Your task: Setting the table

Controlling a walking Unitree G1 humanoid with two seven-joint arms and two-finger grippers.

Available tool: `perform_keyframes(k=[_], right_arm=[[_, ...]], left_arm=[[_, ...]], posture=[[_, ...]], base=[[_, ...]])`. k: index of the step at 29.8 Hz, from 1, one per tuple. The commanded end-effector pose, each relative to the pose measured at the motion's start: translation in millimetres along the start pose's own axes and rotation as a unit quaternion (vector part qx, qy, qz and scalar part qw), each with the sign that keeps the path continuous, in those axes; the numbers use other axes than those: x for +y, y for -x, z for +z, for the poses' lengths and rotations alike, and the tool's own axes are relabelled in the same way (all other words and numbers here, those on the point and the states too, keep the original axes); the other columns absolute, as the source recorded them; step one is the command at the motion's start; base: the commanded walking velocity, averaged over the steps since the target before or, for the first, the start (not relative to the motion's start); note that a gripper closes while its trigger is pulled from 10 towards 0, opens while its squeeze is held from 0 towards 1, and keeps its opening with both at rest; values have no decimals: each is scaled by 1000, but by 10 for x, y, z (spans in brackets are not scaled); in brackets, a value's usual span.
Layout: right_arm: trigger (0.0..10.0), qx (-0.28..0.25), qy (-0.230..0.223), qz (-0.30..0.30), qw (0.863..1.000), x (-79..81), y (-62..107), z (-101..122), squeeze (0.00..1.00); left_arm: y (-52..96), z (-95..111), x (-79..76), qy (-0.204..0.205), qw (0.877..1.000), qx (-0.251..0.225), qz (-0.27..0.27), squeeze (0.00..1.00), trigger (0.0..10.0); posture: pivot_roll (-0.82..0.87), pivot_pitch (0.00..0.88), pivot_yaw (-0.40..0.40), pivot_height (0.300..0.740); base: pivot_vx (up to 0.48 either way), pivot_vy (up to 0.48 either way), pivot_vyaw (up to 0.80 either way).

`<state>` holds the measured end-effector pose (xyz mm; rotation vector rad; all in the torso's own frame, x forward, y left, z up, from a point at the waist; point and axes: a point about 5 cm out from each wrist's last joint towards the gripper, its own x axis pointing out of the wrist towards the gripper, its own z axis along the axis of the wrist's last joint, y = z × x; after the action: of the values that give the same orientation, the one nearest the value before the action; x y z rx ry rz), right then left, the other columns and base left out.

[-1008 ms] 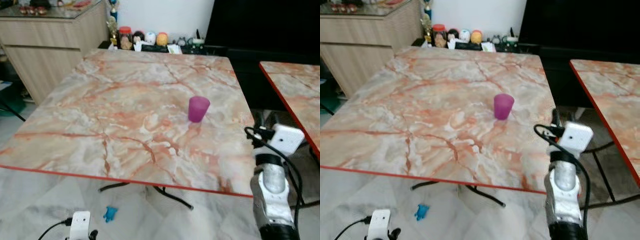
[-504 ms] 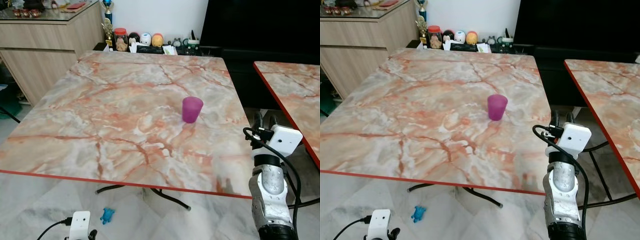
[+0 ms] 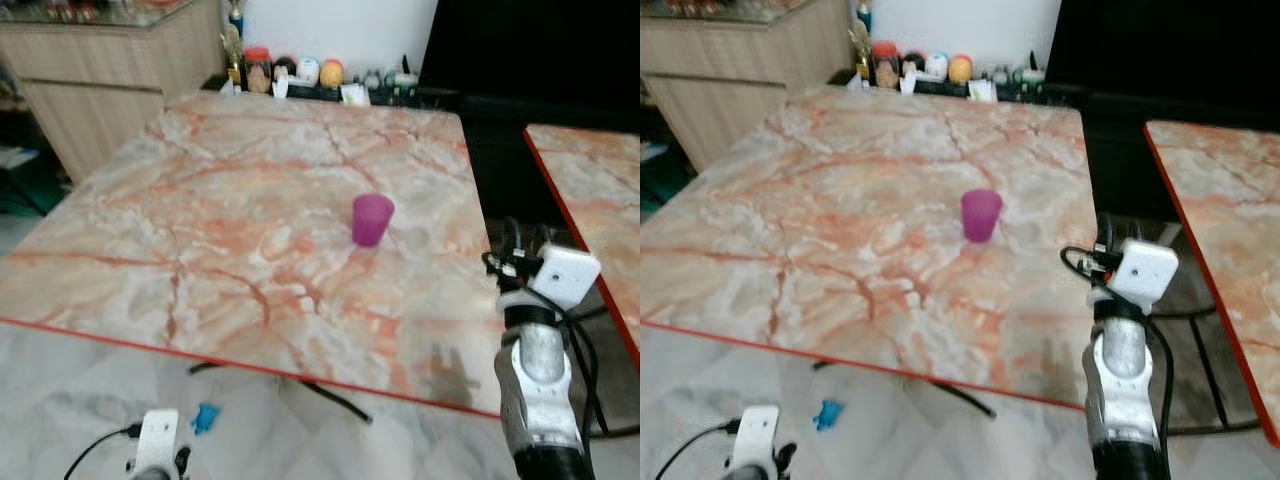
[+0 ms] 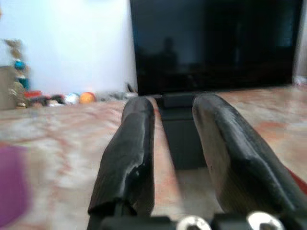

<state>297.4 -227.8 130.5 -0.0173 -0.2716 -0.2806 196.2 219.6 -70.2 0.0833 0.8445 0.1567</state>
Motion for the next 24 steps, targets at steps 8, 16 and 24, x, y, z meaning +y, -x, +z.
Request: perform_keyframes(k=[8,16,24], right_arm=[[10000,-4,-7,-3,1000,13,-29,30,0],[10000,33,11,-49,998,-122,83,-124,0],[10000,98,55,-137,984,-404,269,-375,0]], left_arm=[[-1,6,21,1,1000,-1,5,0,10000],[-1,14,23,3,1000,-3,6,0,10000],[-1,10,19,2,1000,-2,4,0,10000]], posture=[[22,0,-24,740],[24,0,-25,740],[23,0,-26,740]], base=[[0,0,0],[0,0,0],[0,0,0]])
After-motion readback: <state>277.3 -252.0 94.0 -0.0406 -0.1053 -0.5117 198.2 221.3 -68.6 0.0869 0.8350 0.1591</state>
